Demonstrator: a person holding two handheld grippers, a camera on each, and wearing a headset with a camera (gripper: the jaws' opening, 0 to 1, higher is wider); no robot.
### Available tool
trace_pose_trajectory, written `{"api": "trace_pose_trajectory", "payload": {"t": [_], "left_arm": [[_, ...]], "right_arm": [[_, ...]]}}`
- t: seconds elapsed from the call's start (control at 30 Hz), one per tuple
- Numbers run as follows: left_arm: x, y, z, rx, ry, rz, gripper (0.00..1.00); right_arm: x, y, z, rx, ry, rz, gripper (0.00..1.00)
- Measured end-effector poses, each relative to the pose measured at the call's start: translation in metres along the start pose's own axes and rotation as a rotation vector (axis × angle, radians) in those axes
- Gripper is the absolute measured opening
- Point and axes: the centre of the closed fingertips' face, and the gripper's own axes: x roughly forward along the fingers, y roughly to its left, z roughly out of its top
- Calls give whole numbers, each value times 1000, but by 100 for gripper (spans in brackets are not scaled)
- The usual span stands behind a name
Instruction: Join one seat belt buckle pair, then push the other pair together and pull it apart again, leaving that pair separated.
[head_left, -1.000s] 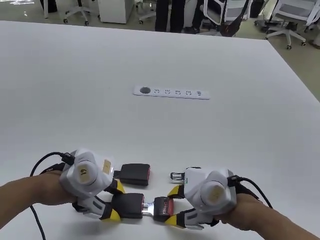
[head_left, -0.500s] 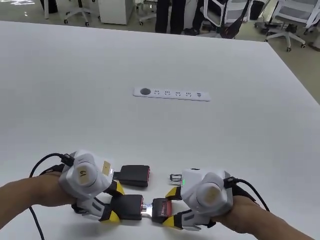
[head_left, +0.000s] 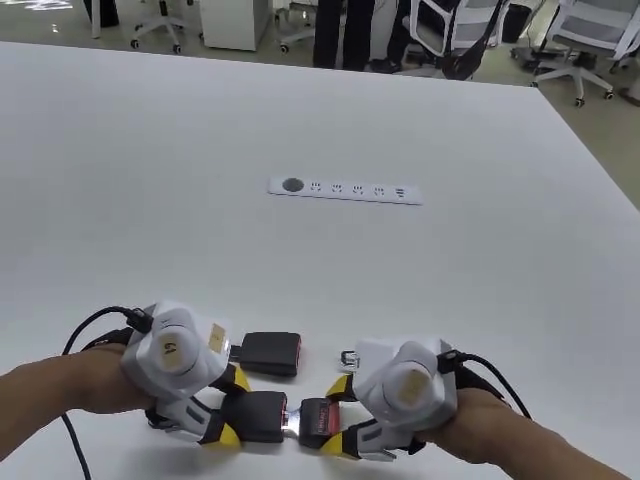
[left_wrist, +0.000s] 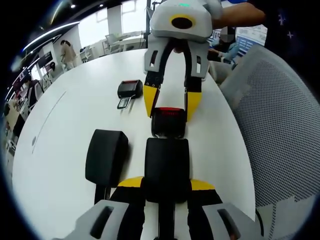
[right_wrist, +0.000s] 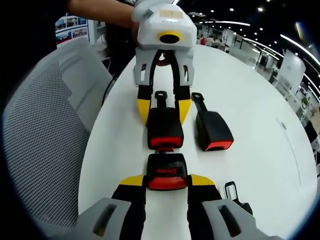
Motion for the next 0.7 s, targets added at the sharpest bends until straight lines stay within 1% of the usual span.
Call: {"api": "trace_pose_trajectory", "payload": {"t": [0.1, 0.47, 0.5, 0.53, 0.7], "left_arm": [[0, 0, 0, 0, 3, 1, 32], [0, -2, 1, -6, 13, 8, 32], [0, -2, 1, -5, 13, 8, 32], [0, -3, 1, -12, 12, 8, 32], [1, -4, 1, -5, 16, 9, 32]], "right_arm": [[0, -2, 0, -1, 0, -1, 26], [5, 0, 6, -2, 5, 1, 26], [6, -4, 2, 20, 22, 1, 26], [5, -9, 1, 4, 24, 2, 26], [6, -7, -1, -4, 21, -3, 27]]}}
